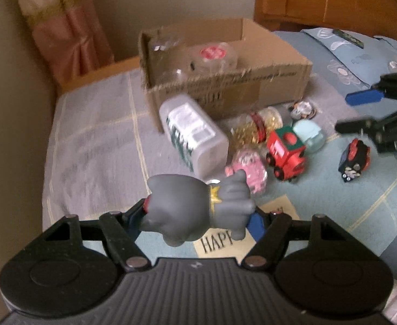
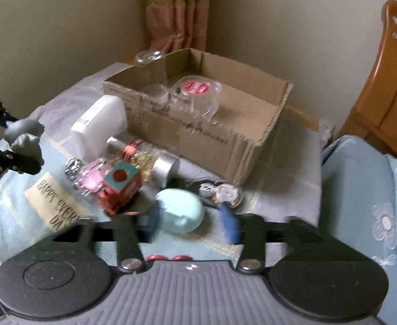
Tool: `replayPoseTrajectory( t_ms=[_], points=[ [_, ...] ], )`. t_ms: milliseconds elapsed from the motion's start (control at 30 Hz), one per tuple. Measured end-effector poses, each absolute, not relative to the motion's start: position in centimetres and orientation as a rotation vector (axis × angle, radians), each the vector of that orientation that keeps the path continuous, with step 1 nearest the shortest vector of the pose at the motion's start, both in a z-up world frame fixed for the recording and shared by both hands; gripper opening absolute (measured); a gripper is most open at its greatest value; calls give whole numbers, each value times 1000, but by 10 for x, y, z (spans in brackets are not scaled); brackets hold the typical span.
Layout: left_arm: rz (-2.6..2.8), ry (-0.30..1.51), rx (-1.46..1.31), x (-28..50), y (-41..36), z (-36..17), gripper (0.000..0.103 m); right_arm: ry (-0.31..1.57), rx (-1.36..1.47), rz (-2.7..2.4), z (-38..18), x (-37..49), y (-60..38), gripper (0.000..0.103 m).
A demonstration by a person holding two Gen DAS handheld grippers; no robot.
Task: Organize rigid objects
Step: 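Grasp the grey elephant toy with the left tool while the right tool grasps the black toy car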
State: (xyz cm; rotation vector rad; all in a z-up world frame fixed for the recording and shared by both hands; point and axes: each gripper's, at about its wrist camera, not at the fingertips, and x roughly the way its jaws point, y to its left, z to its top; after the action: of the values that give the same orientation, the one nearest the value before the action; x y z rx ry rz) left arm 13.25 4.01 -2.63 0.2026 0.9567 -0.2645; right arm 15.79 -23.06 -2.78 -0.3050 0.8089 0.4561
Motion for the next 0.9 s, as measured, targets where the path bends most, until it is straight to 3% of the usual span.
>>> replayPoseTrajectory(
  t_ms=[467,600,900],
  points=[
    [-305,956,190,130,37,-20,73,913,-265,525,-59,140,-240,81],
    [-301,953,187,132,40,-17,73,937,-277,523,-66,140,-240,61],
    [-304,948,185,135,44,-10,73,926,-292,529,-57,142,-240,61]
  ],
)
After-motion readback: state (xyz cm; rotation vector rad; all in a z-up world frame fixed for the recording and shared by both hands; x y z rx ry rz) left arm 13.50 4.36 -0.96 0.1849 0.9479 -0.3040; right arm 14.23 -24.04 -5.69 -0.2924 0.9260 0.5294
